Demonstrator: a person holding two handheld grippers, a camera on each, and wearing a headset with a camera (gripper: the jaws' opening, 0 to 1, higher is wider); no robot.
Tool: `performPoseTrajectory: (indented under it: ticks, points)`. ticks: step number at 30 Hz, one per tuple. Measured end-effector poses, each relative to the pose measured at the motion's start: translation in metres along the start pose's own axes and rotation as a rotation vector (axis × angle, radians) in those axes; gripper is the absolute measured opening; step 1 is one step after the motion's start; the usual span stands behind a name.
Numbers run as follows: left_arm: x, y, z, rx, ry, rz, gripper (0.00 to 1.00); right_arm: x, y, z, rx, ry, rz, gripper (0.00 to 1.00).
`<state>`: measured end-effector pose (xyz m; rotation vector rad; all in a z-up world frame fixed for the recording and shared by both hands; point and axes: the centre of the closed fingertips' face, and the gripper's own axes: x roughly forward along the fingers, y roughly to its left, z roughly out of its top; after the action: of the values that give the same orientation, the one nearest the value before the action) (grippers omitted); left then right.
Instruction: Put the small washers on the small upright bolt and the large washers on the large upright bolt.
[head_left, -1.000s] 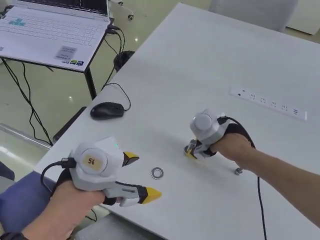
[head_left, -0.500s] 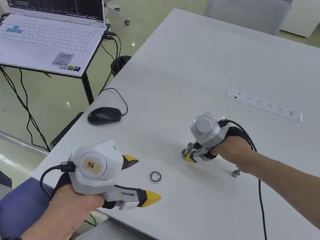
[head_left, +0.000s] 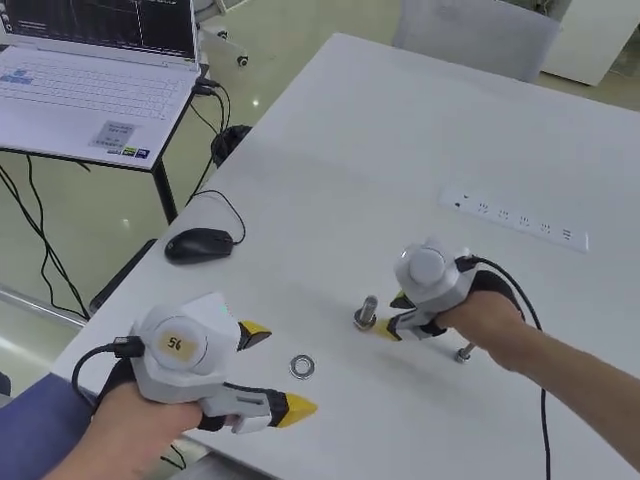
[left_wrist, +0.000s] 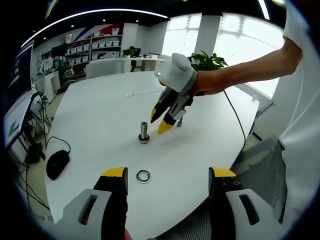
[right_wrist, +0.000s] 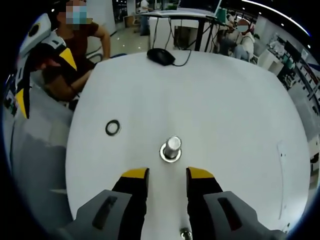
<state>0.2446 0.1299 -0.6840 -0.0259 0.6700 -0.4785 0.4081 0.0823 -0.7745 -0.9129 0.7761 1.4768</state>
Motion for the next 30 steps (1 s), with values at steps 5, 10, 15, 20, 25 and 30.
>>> performPoseTrajectory:
  ticks: [5,10,15,20,25,30]
  points:
    - [0.001,-0.001,0.001,0.01,0.0,-0.007,0.65,-0.004,0.014,-0.006,-0.011,-0.011,0.012,0.3]
    - [0.002,-0.003,0.001,0.017,0.004,-0.017,0.65,-0.003,0.028,-0.014,0.004,-0.008,0.027,0.3]
    - [0.002,-0.005,-0.002,0.025,0.012,-0.029,0.65,-0.001,0.039,-0.02,0.01,-0.002,0.036,0.3]
    - [0.002,-0.008,-0.003,0.036,0.02,-0.042,0.65,0.004,0.053,-0.018,0.003,-0.024,0.061,0.3]
    - [0.004,-0.01,-0.003,0.041,0.022,-0.051,0.65,0.015,0.073,-0.003,-0.056,-0.07,0.103,0.29]
    - [0.008,-0.014,-0.004,0.047,0.027,-0.061,0.65,0.03,0.083,0.016,-0.087,-0.095,0.13,0.29]
